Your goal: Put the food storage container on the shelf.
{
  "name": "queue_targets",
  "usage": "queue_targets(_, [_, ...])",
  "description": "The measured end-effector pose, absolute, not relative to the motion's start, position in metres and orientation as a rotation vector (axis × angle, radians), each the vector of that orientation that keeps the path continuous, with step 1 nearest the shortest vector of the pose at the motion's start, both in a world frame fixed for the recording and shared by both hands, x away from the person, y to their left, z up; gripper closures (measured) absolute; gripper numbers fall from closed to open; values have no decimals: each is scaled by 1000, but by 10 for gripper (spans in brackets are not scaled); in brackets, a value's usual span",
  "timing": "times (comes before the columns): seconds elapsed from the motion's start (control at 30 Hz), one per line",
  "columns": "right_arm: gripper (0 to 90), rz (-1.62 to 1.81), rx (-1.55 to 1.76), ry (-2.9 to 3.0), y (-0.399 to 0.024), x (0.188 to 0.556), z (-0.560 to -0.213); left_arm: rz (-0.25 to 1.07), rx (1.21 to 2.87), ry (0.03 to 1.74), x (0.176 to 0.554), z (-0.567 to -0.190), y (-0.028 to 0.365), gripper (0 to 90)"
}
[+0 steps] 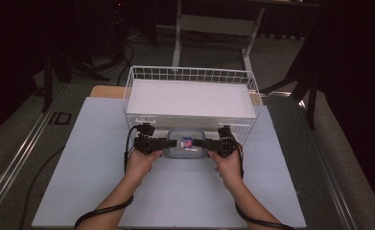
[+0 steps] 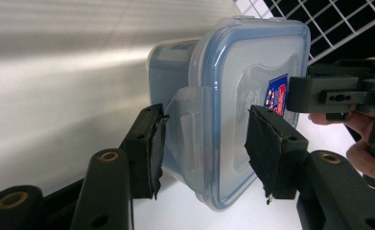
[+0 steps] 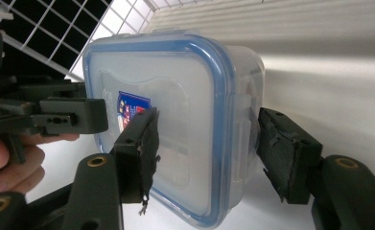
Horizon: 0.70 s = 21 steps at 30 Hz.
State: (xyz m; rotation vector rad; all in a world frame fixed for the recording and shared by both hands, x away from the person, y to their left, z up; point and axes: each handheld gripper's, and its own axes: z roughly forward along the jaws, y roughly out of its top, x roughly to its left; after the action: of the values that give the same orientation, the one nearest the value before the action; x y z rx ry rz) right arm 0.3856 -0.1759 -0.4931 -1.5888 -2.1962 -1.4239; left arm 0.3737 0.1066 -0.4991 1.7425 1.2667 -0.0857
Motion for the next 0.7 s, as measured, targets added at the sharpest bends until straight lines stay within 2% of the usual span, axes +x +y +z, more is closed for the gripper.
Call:
queue_targets(0.5, [409, -1424, -1644, -2188, -174, 396, -500, -108, 1709, 1283, 388, -511, 108, 492])
queue_targets(0.6, [404, -1426, -1661, -2161, -174, 397, -501, -98, 1727, 1244, 390, -511, 108, 483])
queue_targets(0.7, [395, -1445, -1674, -2164, -174, 397, -502, -32, 1765, 1219, 389, -510, 103, 456])
